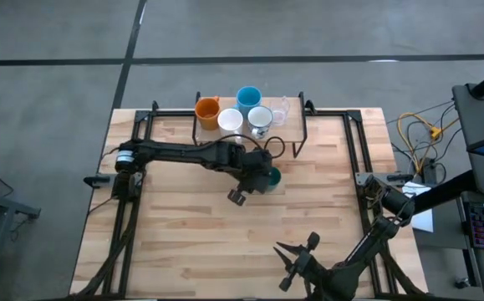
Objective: Stack small to large cups/mugs on shelf
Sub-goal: Put the green mug on the shelf
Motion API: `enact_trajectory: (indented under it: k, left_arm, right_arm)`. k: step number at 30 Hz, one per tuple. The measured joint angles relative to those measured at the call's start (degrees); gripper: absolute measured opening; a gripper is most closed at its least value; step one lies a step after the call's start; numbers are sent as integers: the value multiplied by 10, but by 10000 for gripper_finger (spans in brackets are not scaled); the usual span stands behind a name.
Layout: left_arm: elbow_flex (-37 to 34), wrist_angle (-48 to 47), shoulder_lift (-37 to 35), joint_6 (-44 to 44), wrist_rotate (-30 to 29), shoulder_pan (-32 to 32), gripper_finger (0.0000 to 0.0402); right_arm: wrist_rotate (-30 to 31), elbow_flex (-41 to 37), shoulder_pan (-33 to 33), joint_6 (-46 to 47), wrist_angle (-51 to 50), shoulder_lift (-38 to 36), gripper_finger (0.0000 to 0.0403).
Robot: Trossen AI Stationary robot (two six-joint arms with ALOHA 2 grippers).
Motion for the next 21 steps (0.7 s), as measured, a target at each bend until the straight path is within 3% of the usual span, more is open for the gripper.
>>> enact_trajectory:
  k: [21]
  left_arm:
    - [23,3,65,110,-76,3,54]
  right_arm:
    - [-26,0,0,2,-23,-12,68]
